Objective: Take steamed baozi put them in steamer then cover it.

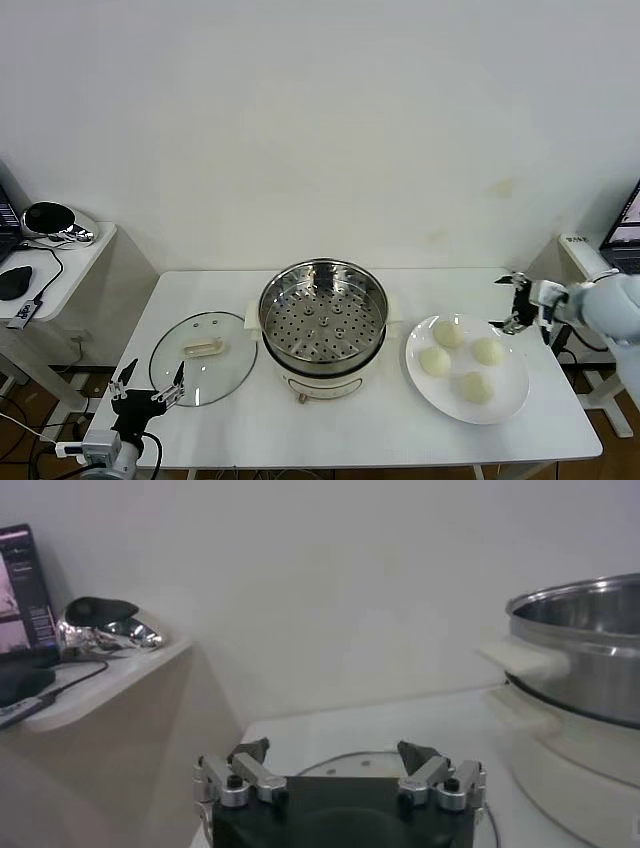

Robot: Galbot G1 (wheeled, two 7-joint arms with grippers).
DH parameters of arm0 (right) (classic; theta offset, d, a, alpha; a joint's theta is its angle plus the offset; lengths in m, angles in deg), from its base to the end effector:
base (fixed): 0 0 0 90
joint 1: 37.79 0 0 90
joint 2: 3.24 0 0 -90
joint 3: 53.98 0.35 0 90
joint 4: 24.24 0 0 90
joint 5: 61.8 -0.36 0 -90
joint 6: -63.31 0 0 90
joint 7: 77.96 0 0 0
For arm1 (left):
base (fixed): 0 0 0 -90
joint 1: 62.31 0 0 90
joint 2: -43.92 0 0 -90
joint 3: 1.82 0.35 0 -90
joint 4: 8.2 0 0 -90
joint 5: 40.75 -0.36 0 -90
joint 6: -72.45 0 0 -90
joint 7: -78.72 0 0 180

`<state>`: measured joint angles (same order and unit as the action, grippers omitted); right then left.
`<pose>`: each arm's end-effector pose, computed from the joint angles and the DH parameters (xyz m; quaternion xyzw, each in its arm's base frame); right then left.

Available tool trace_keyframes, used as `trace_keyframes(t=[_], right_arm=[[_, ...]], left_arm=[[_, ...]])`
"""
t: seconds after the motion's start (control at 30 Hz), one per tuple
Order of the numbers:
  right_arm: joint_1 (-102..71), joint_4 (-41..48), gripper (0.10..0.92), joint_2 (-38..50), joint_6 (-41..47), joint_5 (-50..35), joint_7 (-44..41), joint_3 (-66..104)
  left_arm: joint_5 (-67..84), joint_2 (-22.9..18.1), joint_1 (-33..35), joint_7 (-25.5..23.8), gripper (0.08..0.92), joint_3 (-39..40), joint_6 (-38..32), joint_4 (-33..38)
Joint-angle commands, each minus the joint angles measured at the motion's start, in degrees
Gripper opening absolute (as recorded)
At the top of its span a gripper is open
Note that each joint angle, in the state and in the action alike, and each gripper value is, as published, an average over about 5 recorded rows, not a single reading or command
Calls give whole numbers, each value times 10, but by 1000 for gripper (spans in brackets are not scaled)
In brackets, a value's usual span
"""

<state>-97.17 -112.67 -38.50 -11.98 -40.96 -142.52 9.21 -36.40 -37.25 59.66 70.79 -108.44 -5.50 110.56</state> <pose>0.4497 -0.2001 -0.1292 0.3864 -0.6672 0.5521 0.3173 0.1714 0.1163 -0.2966 0.0282 -0.9885 -0.0831 0.1232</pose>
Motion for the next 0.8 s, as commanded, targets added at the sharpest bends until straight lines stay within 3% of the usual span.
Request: trace_keyframes(t=[0.03,0.53,0.8], right_arm=[[208,133,823,-69,-31,75,-85,-236],[203,255,823,-166,-78,154,-84,-251],[184,266,823,-169,-89,162,-85,-244]], left_arm=[[-1,-5,4,-1,823,-1,0,8],[0,3,10,-1,823,-5,-4,-7],[-7,2,9,1,823,-2,-6,-17]])
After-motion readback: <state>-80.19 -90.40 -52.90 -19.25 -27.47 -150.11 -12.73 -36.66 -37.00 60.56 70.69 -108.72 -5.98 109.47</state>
